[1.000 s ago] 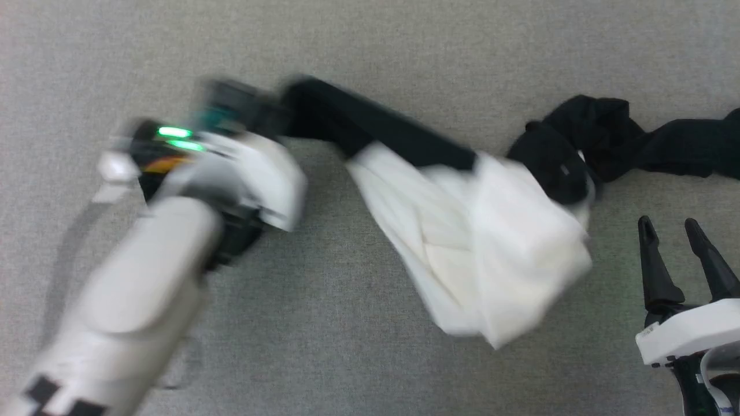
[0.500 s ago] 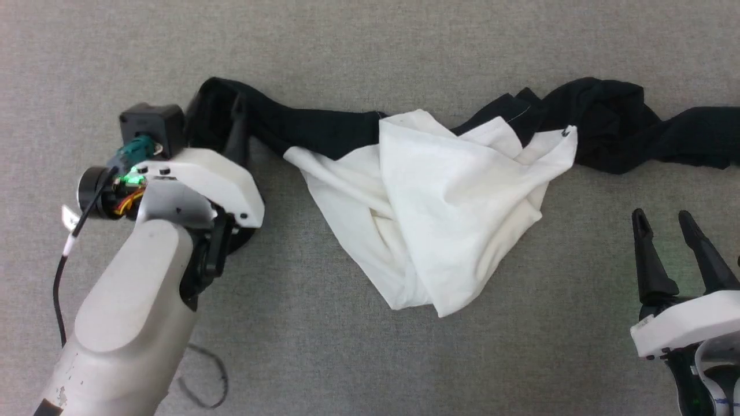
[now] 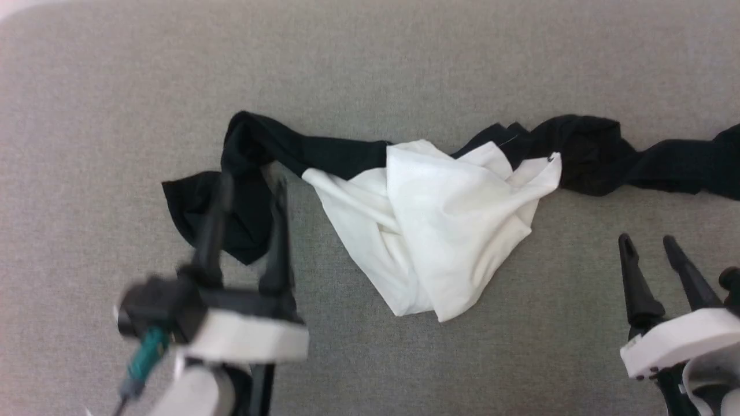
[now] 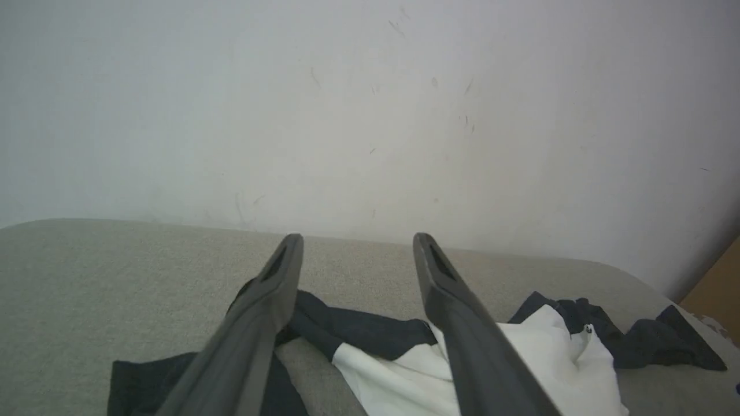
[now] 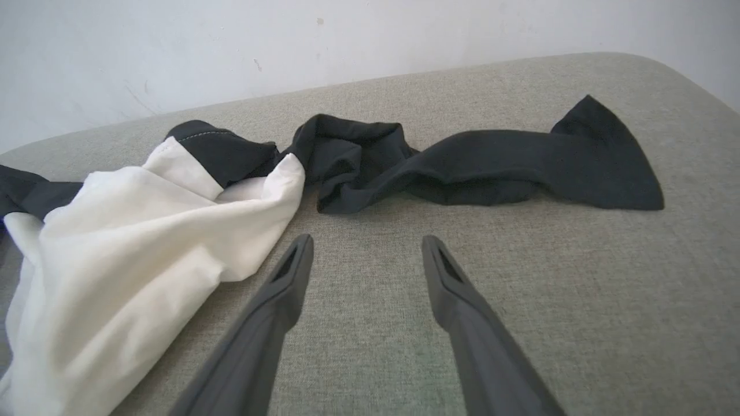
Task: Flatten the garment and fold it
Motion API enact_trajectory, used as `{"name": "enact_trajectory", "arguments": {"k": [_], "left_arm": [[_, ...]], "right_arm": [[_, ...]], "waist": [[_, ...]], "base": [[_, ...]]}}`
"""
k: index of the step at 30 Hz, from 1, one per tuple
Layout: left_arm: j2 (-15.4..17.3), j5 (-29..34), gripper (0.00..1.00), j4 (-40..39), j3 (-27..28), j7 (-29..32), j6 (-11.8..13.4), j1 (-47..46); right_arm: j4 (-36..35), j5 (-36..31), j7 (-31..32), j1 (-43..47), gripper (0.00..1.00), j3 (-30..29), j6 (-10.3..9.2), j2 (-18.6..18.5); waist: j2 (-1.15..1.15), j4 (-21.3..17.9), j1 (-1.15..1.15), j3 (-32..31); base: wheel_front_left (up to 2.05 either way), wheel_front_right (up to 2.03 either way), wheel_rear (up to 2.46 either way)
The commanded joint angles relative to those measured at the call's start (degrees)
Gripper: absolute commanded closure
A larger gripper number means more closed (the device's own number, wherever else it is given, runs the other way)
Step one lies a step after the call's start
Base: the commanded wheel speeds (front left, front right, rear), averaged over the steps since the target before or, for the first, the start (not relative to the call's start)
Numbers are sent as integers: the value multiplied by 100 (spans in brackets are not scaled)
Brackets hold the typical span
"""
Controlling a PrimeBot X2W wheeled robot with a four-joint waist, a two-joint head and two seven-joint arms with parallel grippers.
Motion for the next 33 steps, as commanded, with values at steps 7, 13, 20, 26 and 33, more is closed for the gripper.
{"name": "enact_trajectory", "arguments": {"k": [7,13,20,26,33], "left_arm": [[-651,266,0,-278,271,-99,52,1294],[-888,629,0,-147,457,-100,-382,1350],[-1162,952,0,-86,553,-101,-691,1166],[-1350,1116,0,34,552,-101,-912,1054],[-1505,1328,0,172,483,-101,-1062,866]], "right_arm": [[85,131,-43,402,0,-110,-5,16],[-214,-141,236,121,0,-67,-5,-183],[-206,111,1081,-1119,0,73,-5,-1146],[691,301,2227,-2044,0,-4,-5,-1815],[1724,275,3491,-2614,0,-103,-5,-2116]], "waist": [[0,105,1,-379],[0,338,1,-282],[0,463,1,67],[0,559,1,415],[0,759,1,775]], "base": [[0,0,0],[0,0,0],[0,0,0],[0,0,0],[0,0,0]]}}
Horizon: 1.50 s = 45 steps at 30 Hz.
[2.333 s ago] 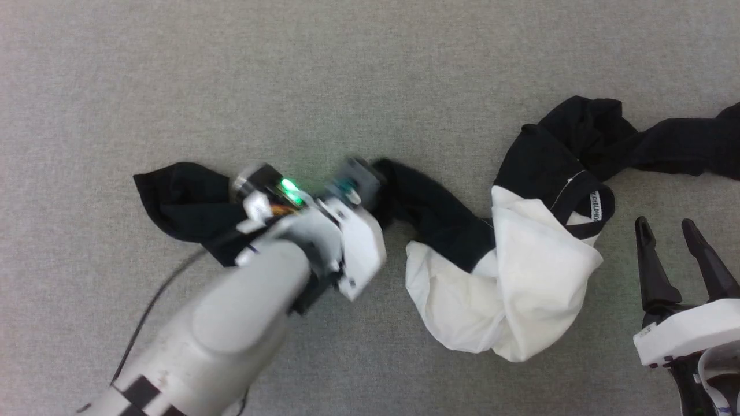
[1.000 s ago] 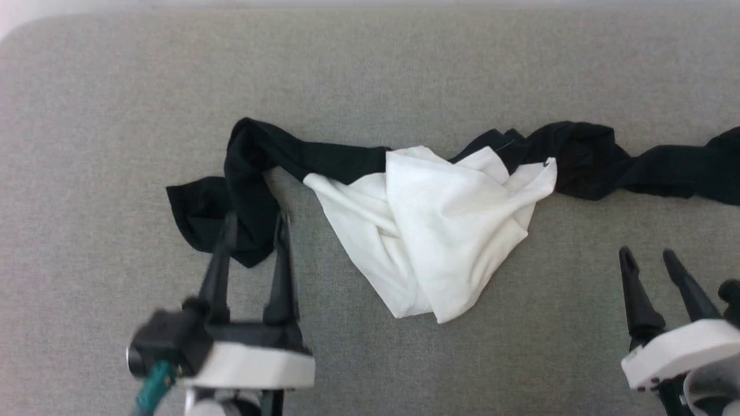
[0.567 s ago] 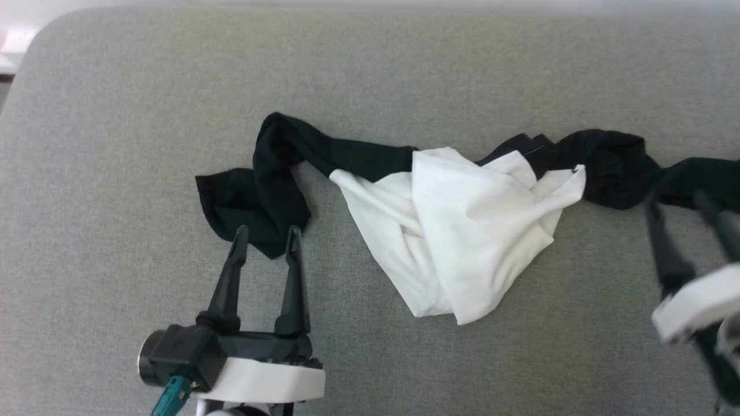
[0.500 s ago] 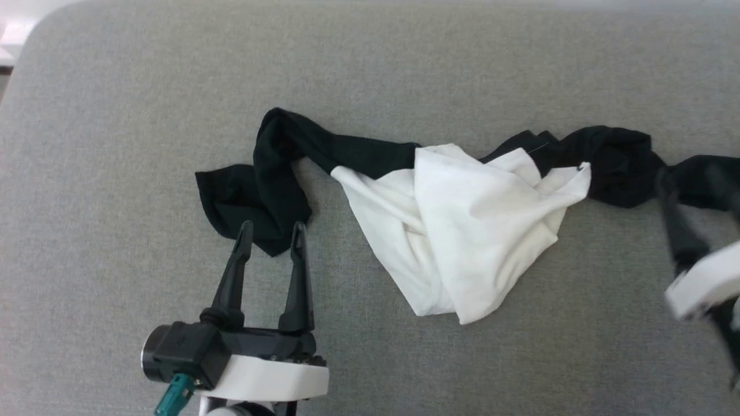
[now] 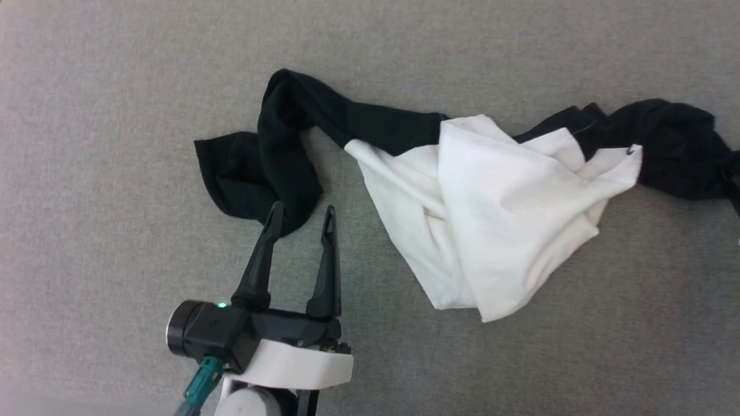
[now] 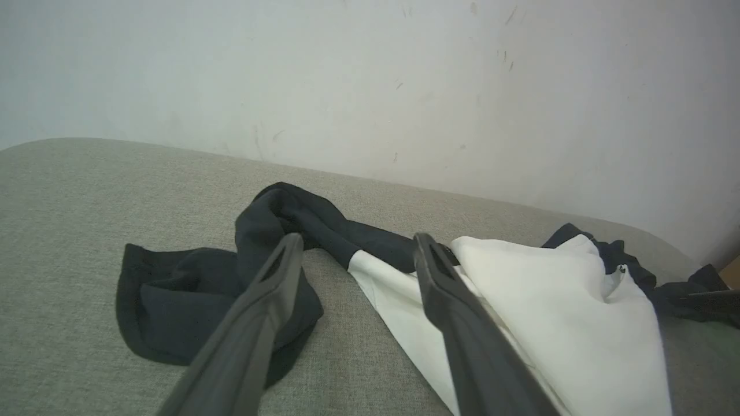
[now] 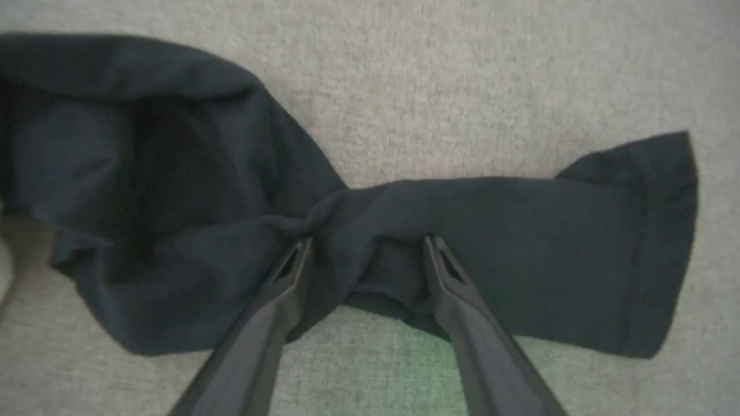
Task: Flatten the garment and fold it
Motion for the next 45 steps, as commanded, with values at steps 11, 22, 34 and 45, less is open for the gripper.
{"name": "enact_trajectory", "arguments": {"k": [11,22,34,45], "left_arm": [[-156,212,0,127,67,-27,-98,-182],[-145,257,0,211,192,-27,-218,-113],[-112,268,0,246,128,21,-211,-160],[-141,146,0,403,18,15,-227,-114]], "right_arm": [[484,-124,-111,-296,100,139,-5,12],[347,-744,-1582,-515,100,-542,-5,-1104],[1559,-1148,-2422,-418,0,-813,-5,-737],[-176,176,-1869,-896,0,892,-5,-675]], "waist": [[0,189,-1,207],[0,-111,-1,-88],[0,-31,-1,108],[0,115,-1,-263]], "base": [[0,0,0],[0,0,0],[0,0,0],[0,0,0]]}}
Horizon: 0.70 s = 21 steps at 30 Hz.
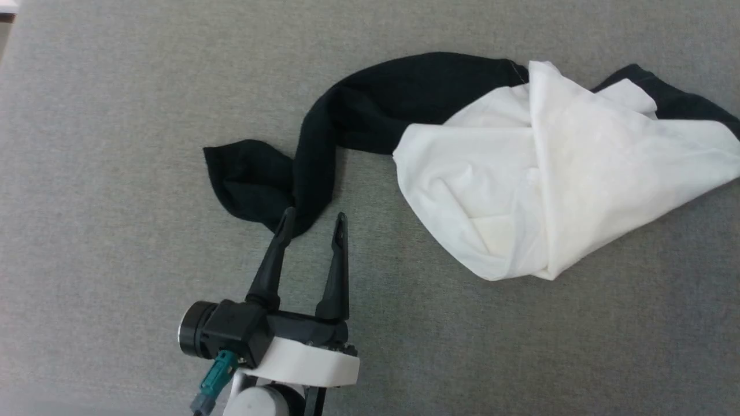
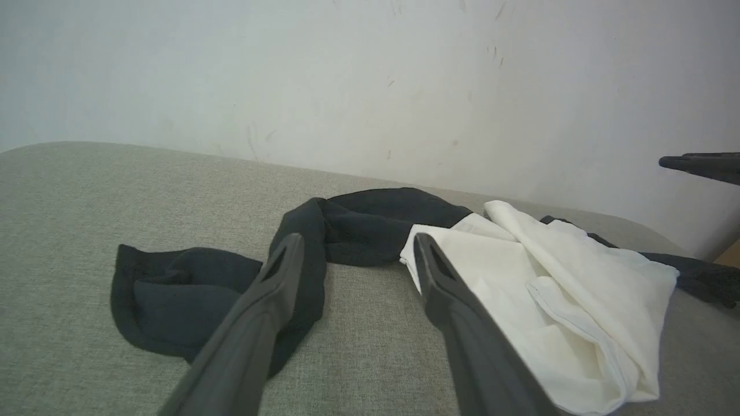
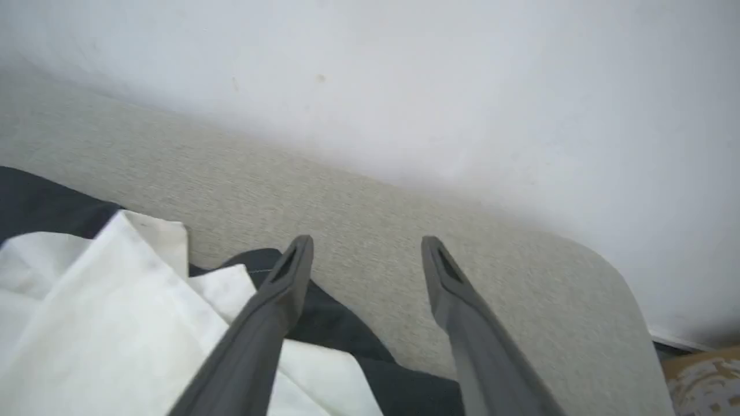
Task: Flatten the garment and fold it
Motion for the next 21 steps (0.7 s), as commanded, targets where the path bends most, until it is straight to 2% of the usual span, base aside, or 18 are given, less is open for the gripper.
{"name": "enact_trajectory", "arguments": {"k": [1,4,5,8,12,21], "left_arm": [[3,-40,0,37,-31,-4,-33,-26],[-8,-71,0,42,-61,-11,-43,-23],[-8,-71,0,42,-61,-11,-43,-23],[-24,-92,0,44,-110,-18,-46,-33],[-51,-109,0,66,-204,-28,-44,-81],[-100,-185,0,152,-345,-41,-23,-216]], "right_arm": [[-331,337,330,-109,0,349,-11,98],[-641,669,825,-155,0,855,-11,112],[-641,669,825,-155,0,855,-11,112],[-741,803,1172,-277,0,1337,-11,1],[-535,892,1479,-498,0,1715,-11,-141],[-52,1192,1770,-676,0,2173,-11,-460]], "waist": [[0,133,0,-108],[0,250,0,-63],[0,250,0,-63],[0,377,0,62],[0,553,0,254],[0,829,0,444]], "base": [[0,0,0],[0,0,0],[0,0,0],[0,0,0],[0,0,0],[0,0,0]]}}
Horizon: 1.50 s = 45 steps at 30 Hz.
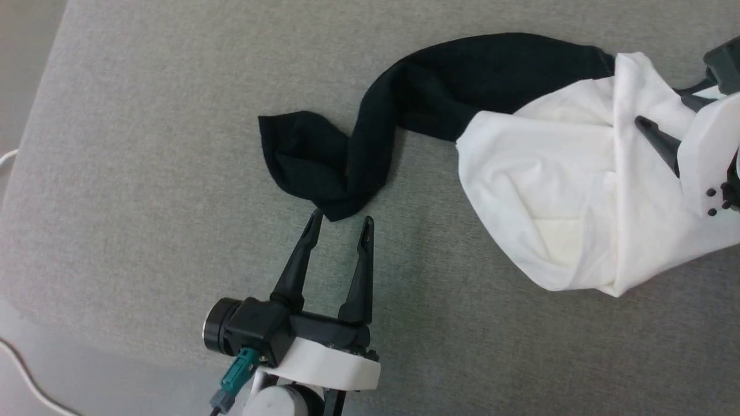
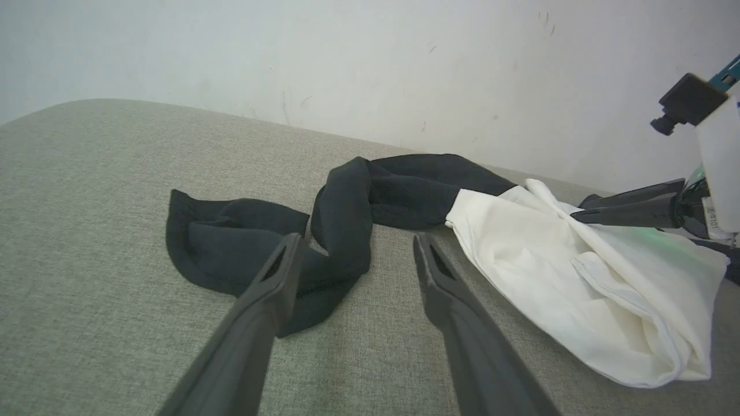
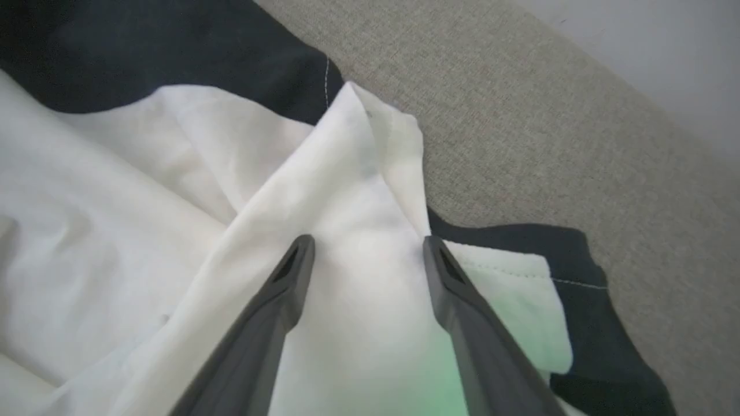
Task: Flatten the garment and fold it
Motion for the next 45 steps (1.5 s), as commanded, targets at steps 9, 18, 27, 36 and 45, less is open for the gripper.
{"name": "enact_trajectory", "arguments": {"k": [9,18,27,36,45], "left_arm": [[-49,-87,0,-1,-3,-30,45,-181],[-53,-49,0,81,119,-31,22,-196],[73,-39,0,67,345,-31,7,76],[153,-18,0,-5,375,-31,12,112],[207,-56,0,83,329,36,-23,81]], "right_arm": [[182,74,-111,-138,100,-11,-11,-96],[-26,109,-888,-303,100,-332,-11,170],[-1426,354,-1202,1012,100,-1239,-11,480],[-2876,376,-366,4403,100,-3083,-11,1456],[-2461,-15,-333,5370,100,-3105,-11,1907]], "waist": [[0,52,-1,117],[0,-293,-1,-201],[0,-886,-1,-709],[0,-1281,-1,-676],[0,-1383,-1,-743]], "base": [[0,0,0],[0,0,0],[0,0,0],[0,0,0],[0,0,0]]}}
